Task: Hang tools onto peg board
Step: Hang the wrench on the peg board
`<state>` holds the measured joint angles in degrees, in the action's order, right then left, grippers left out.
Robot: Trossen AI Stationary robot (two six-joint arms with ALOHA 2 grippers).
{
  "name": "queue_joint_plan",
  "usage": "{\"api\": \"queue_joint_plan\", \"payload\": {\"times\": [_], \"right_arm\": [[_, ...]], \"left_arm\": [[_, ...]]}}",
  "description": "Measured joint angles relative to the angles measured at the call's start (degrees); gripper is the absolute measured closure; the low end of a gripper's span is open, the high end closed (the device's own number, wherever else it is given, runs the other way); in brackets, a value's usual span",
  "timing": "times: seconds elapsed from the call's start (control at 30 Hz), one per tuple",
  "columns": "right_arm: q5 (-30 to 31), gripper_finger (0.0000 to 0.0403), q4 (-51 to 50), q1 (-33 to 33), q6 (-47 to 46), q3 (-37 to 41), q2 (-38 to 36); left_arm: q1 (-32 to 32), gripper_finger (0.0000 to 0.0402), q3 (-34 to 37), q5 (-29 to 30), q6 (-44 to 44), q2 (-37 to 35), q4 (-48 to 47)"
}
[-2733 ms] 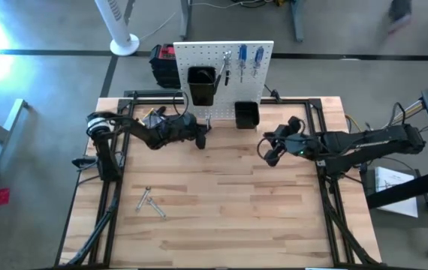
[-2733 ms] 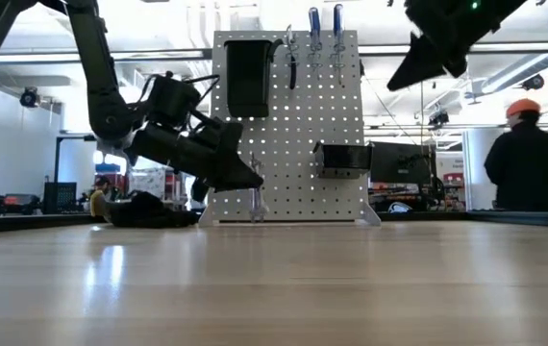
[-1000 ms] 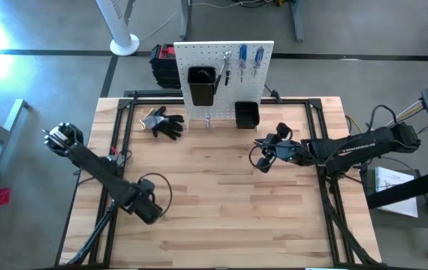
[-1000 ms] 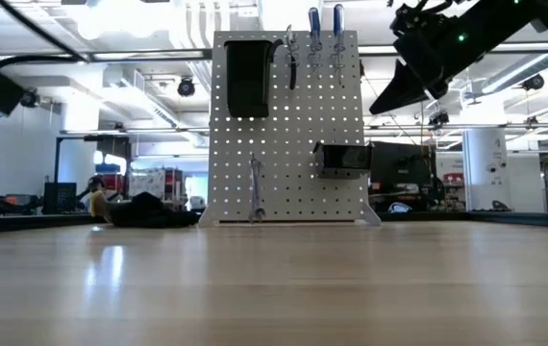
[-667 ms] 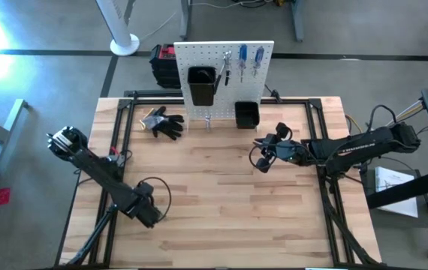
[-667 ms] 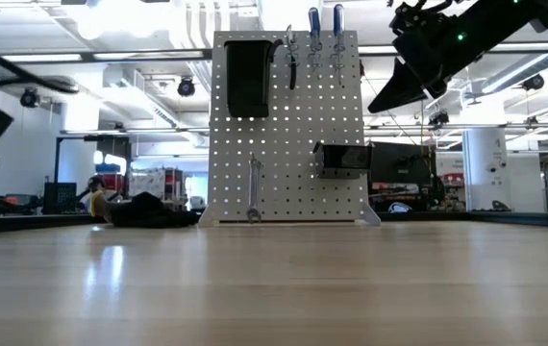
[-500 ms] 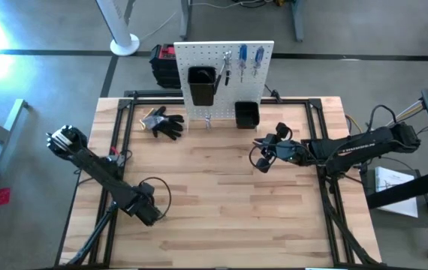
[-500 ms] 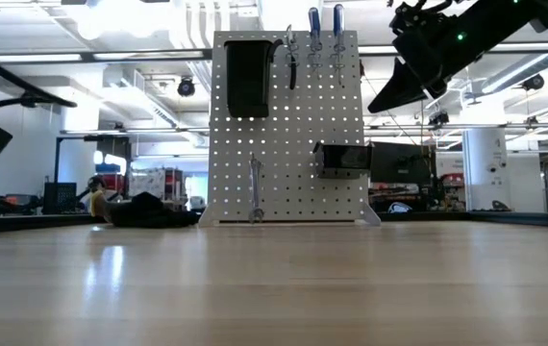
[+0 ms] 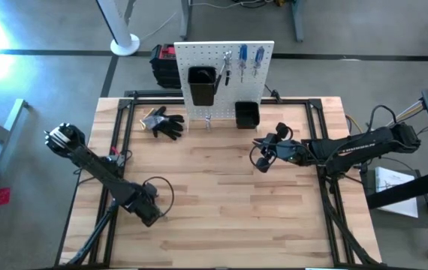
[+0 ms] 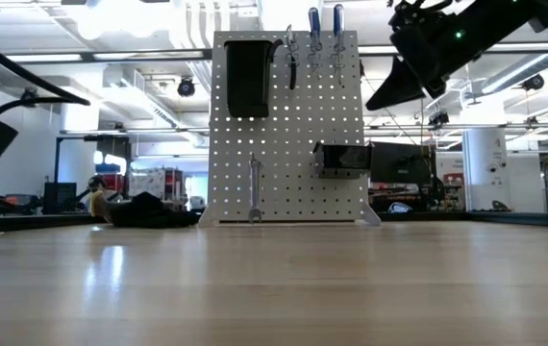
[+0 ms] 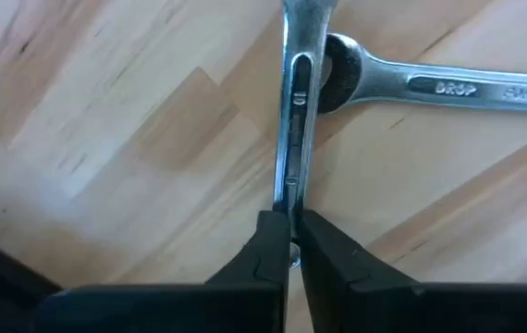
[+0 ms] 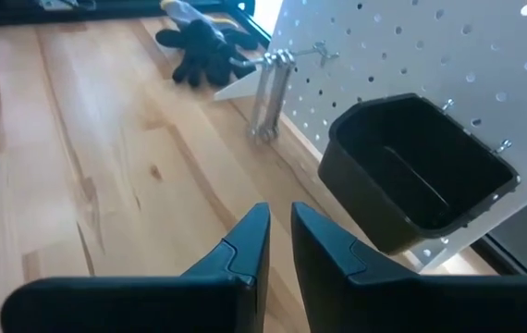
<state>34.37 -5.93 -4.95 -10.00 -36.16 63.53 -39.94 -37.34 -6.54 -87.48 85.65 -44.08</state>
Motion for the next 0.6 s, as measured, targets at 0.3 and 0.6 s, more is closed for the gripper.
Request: {"api": "queue_joint_plan", "payload": {"times": [0.3, 0.6], "right_arm": [[0.0, 0.037, 1.6, 0.0, 0.5, 0.0, 0.0], [0.0, 0.0372, 1.6, 0.0, -0.3, 0.0, 0.0]], "left_arm": [[0.0, 0.0401, -3.1, 6.5, 1.1, 0.7, -4.8], [0.6, 0.04, -7.0, 15.3, 2.8, 0.5, -8.0]]}}
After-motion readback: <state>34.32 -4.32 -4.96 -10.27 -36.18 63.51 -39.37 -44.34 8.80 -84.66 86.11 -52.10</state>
